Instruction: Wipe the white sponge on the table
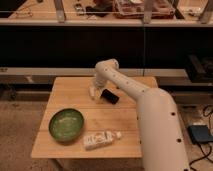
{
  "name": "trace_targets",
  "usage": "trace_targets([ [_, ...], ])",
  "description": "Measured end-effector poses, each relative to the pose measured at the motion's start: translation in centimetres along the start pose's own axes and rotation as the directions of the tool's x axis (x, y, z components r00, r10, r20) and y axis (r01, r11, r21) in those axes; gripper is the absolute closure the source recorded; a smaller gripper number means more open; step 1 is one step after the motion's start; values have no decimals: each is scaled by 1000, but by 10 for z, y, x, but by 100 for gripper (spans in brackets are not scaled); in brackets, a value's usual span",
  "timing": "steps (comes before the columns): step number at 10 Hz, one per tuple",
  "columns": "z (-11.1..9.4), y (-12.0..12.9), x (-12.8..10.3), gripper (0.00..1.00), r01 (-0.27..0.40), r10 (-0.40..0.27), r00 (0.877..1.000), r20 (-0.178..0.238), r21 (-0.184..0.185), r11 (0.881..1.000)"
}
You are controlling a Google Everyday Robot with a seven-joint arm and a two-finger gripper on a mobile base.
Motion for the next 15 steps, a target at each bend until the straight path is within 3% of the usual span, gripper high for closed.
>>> trace_targets([
  [2,10,-6,0,20,9,-9,1000,5,-16,1000],
  [5,27,-2,10,24,4,-3,1000,23,-71,997],
  [8,33,3,15,52,1,6,998,56,-114,993],
  [12,7,9,12,92,71,-63,996,67,-119,990],
  [13,-5,19,8,99,103,-96,993,65,-118,988],
  [15,-23,48,-1,100,147,-141,988,54,-117,982],
])
